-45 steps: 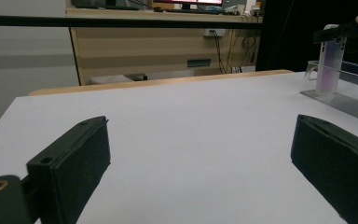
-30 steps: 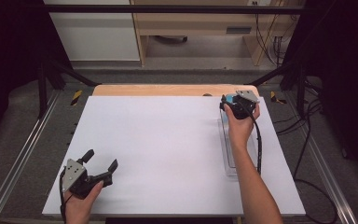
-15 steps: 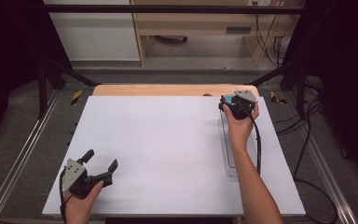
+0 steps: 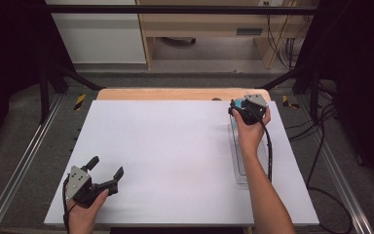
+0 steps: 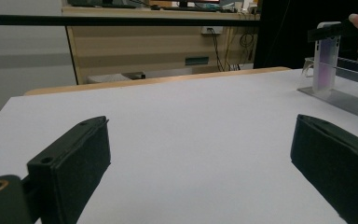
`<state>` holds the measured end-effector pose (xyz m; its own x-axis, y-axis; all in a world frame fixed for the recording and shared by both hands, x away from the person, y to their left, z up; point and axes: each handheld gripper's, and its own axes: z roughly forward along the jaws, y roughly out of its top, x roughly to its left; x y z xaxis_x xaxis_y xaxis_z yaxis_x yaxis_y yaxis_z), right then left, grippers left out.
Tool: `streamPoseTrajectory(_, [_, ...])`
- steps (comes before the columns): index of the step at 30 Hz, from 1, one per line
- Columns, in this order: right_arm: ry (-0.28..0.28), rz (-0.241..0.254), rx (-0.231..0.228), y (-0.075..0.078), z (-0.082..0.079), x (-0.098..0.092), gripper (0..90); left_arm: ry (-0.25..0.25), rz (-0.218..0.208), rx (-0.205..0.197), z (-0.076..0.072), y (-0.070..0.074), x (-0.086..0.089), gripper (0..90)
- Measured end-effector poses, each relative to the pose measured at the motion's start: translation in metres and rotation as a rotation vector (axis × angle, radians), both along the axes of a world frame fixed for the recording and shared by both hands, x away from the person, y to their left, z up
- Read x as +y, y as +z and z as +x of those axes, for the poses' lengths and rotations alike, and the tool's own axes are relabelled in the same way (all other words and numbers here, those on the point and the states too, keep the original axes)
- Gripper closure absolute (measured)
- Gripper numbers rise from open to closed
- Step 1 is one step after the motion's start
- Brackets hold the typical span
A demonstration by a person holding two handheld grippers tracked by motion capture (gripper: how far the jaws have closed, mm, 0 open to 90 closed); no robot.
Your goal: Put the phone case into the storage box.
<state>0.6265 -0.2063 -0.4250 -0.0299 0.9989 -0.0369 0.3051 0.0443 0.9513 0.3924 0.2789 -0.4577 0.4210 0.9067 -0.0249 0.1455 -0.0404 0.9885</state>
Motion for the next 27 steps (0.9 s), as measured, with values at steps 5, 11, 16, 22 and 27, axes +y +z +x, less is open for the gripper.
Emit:
streamPoseTrajectory(5, [-0.008, -0.004, -0.015, -0.0002, 0.0003, -0.0003, 17.2, 0.001, -0.001, 0.002, 0.0003, -0.0002, 0.0002, 4.4])
streamPoseTrajectory(11, [-0.013, 0.009, -0.024, -0.0012, 0.0007, 0.0002, 17.2, -0.001, 0.000, 0.003, 0.0004, -0.0004, -0.0007, 4.5])
streamPoseTrajectory(16, [-0.016, 0.005, -0.024, -0.0017, 0.0013, 0.0013, 17.2, -0.007, 0.003, 0.004, 0.0006, -0.0006, -0.0014, 4.6])
streamPoseTrajectory(22, [-0.014, 0.014, -0.012, -0.0006, 0.0011, -0.0002, 17.1, -0.008, 0.008, 0.008, 0.0006, -0.0007, -0.0020, 4.6])
streamPoseTrajectory(27, [-0.011, 0.005, -0.009, -0.0002, 0.0008, 0.0008, 16.9, -0.009, 0.008, 0.010, 0.0009, -0.0010, -0.0021, 4.6])
